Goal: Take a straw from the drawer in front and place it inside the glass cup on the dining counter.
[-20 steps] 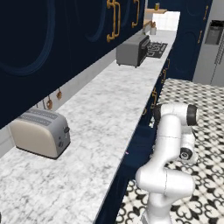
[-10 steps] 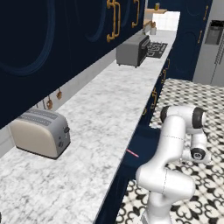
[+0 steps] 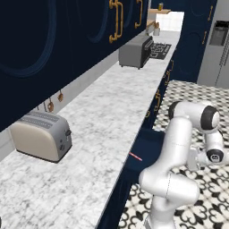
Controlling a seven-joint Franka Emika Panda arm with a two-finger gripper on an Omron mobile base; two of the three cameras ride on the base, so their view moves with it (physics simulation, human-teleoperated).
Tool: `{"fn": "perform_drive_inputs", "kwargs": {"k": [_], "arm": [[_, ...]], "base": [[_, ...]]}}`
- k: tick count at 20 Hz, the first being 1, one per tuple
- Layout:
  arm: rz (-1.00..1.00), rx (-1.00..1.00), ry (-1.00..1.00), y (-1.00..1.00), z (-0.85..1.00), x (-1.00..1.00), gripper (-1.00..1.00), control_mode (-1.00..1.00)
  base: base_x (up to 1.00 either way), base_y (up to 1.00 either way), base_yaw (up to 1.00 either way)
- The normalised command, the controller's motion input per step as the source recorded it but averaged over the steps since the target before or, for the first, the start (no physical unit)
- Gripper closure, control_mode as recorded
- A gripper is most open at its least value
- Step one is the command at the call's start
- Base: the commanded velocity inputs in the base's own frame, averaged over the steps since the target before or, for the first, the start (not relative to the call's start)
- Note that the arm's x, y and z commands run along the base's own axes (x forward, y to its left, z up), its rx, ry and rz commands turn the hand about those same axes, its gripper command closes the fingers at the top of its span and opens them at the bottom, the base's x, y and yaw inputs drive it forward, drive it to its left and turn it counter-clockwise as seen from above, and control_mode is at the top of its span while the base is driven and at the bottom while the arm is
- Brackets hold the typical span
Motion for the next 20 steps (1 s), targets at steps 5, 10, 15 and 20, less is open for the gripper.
{"fn": "perform_drive_inputs", "kwargs": {"k": [5,10,15,20], "arm": [[0.00,-0.28,0.01,0.11,0.99,-0.37,-1.00,-1.00],[0.00,-0.16,0.07,0.60,1.00,-0.02,-1.00,-1.00],[0.00,-0.06,0.22,0.75,0.96,0.05,-1.00,-1.00],[0.00,-0.03,0.35,0.65,0.29,0.09,-1.00,-1.00]], "base": [[0.00,0.00,0.00],[0.00,0.00,0.00],[0.00,0.00,0.00],[0.00,0.00,0.00]]}}
